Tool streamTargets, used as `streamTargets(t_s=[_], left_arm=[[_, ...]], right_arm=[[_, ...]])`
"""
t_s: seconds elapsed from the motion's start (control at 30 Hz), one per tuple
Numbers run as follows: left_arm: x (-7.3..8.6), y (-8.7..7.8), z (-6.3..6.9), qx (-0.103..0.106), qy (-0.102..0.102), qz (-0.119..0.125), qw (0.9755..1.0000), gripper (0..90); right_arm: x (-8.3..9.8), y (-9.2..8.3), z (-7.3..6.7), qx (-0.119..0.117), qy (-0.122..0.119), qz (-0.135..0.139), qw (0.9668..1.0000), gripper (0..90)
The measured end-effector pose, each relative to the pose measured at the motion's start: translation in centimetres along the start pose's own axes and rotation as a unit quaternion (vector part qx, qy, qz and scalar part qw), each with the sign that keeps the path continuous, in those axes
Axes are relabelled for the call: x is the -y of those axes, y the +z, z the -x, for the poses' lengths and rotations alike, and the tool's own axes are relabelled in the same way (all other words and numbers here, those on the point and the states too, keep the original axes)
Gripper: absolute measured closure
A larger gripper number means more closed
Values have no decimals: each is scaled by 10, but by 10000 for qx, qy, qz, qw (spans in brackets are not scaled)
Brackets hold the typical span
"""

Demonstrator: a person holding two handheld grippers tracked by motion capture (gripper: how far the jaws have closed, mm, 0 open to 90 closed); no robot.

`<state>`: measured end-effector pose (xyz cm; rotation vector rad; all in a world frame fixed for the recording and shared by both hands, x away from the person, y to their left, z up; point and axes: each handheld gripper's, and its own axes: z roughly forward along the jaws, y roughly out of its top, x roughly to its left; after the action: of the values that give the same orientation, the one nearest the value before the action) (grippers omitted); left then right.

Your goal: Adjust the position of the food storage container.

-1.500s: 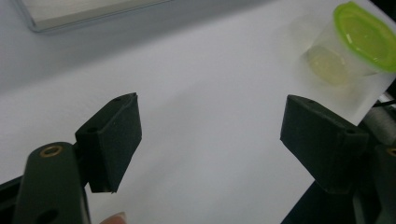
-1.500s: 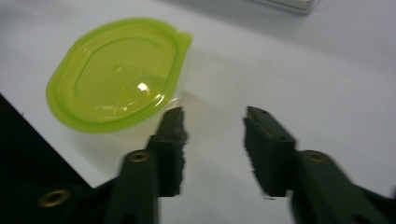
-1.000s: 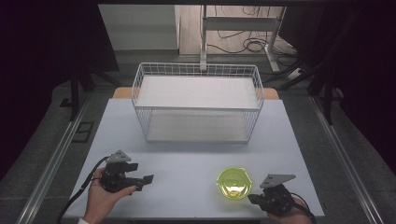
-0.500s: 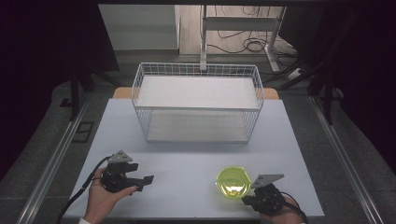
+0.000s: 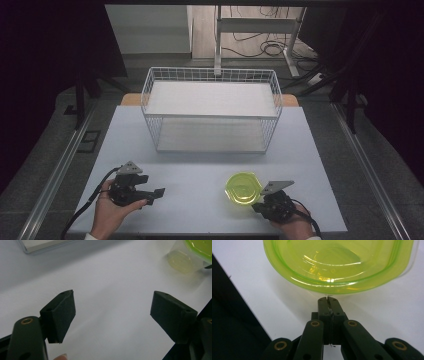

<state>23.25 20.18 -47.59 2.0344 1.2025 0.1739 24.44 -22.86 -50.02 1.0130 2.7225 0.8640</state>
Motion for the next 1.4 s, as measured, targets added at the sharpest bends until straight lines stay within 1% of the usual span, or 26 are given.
streamTargets(t_s=[0.03, 0.17, 0.27, 0.73, 0.83, 0.97, 1.0, 1.03, 1.07, 1.1, 1.13, 1.17, 1.2, 1.23, 1.27, 1.3, 1.33, 1.4], left_arm=[[0, 0, 0, 0, 0, 0, 10000, 201], [0, 1, 0, 6, 6, -25, 10000, 201], [0, 1, 0, -5, 16, -41, 10000, 201], [0, 2, 0, -13, 32, -62, 10000, 200], [0, 2, 0, -21, 32, -59, 10000, 198], [0, 1, 0, -36, 25, -41, 10000, 198], [0, 0, -1, -38, 33, -32, 10000, 198], [0, 0, -1, -38, 33, -32, 10000, 198], [0, 0, -1, -36, 32, -27, 10000, 198], [0, 0, -1, -36, 32, -27, 10000, 198], [0, 0, -1, -32, 37, -30, 10000, 199], [0, 0, -1, -32, 37, -30, 10000, 198], [0, 1, 0, -22, 21, -32, 10000, 198], [0, 2, 0, -18, 29, -42, 10000, 198], [0, 2, 0, -11, 27, -46, 10000, 199], [0, 3, 0, -9, 27, -53, 10000, 199], [0, 4, 0, 1, 29, -75, 10000, 198], [0, 5, 0, 4, 22, -70, 10000, 199]], right_arm=[[0, 0, 0, 0, 0, 0, 10000, 887], [-10, 8, 1, 33, 36, 67, 10000, 887], [-14, 10, 0, 34, 12, 103, 9999, 887], [-34, 26, -4, -23, -20, 173, 9998, 887], [-36, 27, -6, -14, -8, 184, 9998, 887], [-35, 21, -4, -14, 36, 267, 9996, 887], [-32, 14, -1, 14, 141, 334, 9993, 887], [-32, 14, -1, 14, 141, 334, 9993, 887], [-28, 8, 4, 55, 209, 370, 9991, 887], [-28, 8, 4, 55, 209, 370, 9991, 887], [-24, 4, 11, 126, 312, 398, 9986, 887], [-24, 4, 11, 126, 312, 398, 9986, 887], [-23, 2, 14, 163, 361, 413, 9984, 887], [-22, -1, 19, 224, 459, 474, 9976, 887], [-23, -5, 28, 309, 586, 584, 9961, 887], [-23, -5, 28, 309, 586, 584, 9961, 887], [-26, -5, 35, 366, 684, 653, 9948, 887], [-29, -1, 40, 327, 731, 654, 9946, 887]])
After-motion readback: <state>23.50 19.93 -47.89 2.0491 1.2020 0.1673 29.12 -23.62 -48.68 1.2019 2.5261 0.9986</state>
